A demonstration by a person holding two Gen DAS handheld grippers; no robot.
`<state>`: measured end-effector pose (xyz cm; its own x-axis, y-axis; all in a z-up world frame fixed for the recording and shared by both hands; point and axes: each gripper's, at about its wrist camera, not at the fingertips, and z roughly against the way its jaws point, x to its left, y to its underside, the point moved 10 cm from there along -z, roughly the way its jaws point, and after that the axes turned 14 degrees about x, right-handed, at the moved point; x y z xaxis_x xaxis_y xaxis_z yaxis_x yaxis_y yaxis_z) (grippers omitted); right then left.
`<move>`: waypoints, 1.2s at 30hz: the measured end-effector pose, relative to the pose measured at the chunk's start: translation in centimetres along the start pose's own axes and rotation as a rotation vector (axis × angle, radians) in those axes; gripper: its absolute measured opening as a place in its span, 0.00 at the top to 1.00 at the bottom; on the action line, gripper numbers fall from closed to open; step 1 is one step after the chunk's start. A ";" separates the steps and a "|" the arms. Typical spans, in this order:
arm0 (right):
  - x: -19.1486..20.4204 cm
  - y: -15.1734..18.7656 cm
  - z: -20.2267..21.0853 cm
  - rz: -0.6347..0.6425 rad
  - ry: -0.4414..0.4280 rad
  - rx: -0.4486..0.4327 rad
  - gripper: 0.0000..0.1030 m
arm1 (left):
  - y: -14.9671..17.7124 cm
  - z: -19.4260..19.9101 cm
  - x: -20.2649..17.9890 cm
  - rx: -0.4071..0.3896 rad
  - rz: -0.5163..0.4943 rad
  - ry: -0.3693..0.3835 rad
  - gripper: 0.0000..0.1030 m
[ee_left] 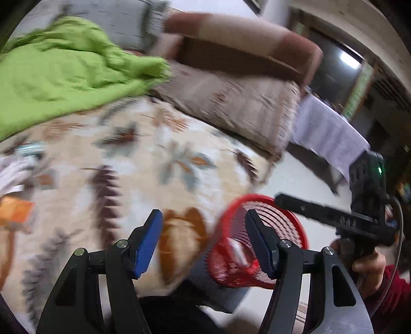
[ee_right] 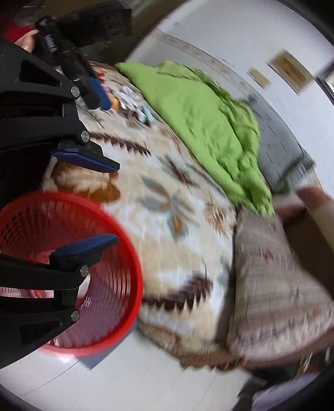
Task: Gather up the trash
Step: 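Grasp the red wrapper with the left gripper while the right gripper approaches the orange box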
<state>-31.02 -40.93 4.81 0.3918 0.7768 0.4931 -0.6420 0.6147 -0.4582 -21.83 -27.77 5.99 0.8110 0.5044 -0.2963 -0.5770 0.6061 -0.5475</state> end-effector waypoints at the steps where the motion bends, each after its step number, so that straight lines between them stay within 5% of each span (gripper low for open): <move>1: 1.5 -0.1 -0.7 0.029 -0.019 0.012 0.48 | 0.0 1.1 1.6 -0.023 0.025 -0.031 0.37; 14: 18.2 0.9 -11.9 0.408 -0.111 0.192 0.41 | 4.9 11.1 21.3 -0.126 0.362 -0.321 0.36; 23: 24.1 0.9 -18.0 0.507 -0.144 0.278 0.38 | 10.7 16.8 37.0 -0.153 0.689 -0.495 0.33; 31: 25.0 0.8 -19.8 0.520 -0.137 0.300 0.37 | 12.4 15.4 46.5 -0.145 0.841 -0.389 0.33; 36: 25.1 -0.1 -21.2 0.523 -0.128 0.307 0.37 | 10.6 13.0 46.6 -0.154 0.822 -0.312 0.33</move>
<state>-7.12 -18.58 1.54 -0.0962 0.9300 0.3547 -0.8955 0.0747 -0.4387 8.63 10.18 -3.41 0.0710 0.9014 -0.4272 -0.9271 -0.0984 -0.3617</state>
